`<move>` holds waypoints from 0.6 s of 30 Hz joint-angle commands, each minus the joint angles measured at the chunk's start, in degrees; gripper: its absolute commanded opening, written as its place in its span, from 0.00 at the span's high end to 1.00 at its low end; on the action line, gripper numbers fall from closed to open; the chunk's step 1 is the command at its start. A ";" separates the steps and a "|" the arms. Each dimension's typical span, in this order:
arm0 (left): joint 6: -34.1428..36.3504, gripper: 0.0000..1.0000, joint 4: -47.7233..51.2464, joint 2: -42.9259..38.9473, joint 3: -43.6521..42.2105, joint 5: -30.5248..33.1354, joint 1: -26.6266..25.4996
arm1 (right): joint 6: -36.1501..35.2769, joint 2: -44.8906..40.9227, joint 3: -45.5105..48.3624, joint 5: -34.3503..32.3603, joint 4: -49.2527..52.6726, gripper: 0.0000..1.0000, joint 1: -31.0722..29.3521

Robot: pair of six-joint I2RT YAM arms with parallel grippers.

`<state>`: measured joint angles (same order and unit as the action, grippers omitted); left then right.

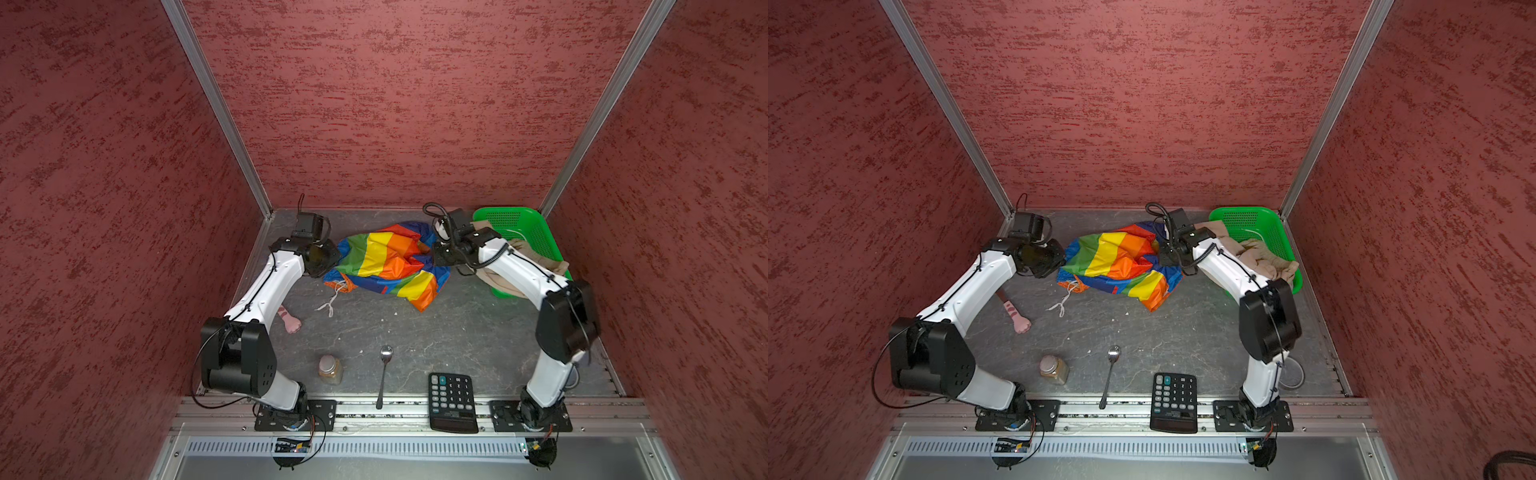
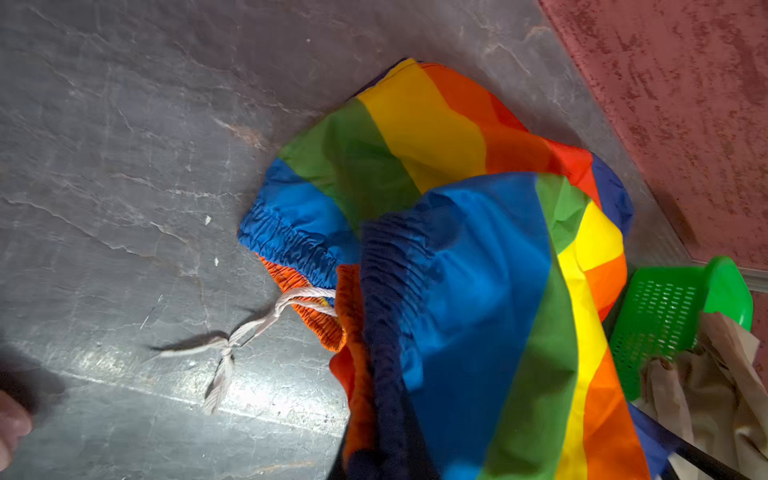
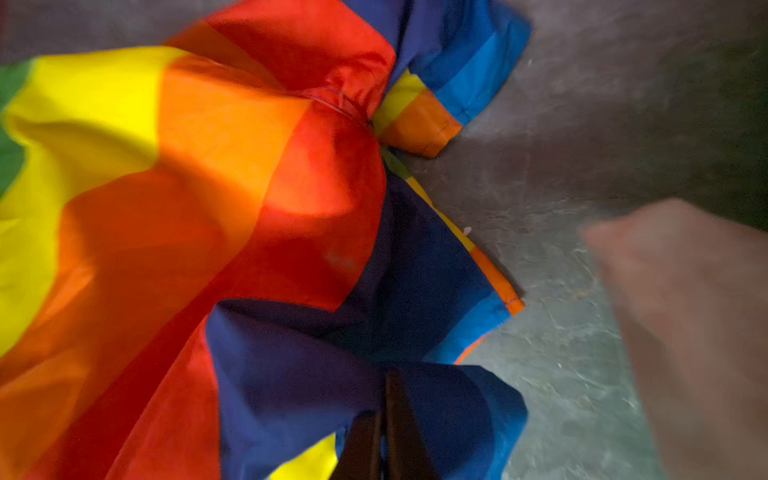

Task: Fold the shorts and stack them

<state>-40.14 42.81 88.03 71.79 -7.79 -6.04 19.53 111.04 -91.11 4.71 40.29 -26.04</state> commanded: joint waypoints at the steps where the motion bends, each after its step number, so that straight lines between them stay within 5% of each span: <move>1: -0.82 1.00 -4.55 2.17 -0.82 -0.35 1.99 | 1.38 5.06 -4.98 -1.69 0.22 0.83 0.03; 4: -0.26 1.00 -4.40 4.33 -0.44 -0.82 3.58 | 1.74 4.55 -4.52 -2.68 -1.66 0.46 0.11; 7: 0.24 1.00 -4.56 5.76 -0.16 -0.56 4.27 | 2.64 -0.45 0.35 -3.12 -3.72 0.29 0.12; 12: 0.65 1.00 -4.64 7.56 0.52 -0.95 5.21 | 7.66 -12.25 16.11 -0.26 -7.42 0.26 0.20; 18: 1.38 1.00 -3.65 8.59 1.24 -0.98 5.34 | 21.42 -19.16 35.00 16.02 -25.14 0.32 0.31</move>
<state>-40.01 39.35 96.44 71.99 -8.95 -1.17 31.86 91.72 -62.48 11.86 25.78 -25.98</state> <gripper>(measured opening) 0.077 0.681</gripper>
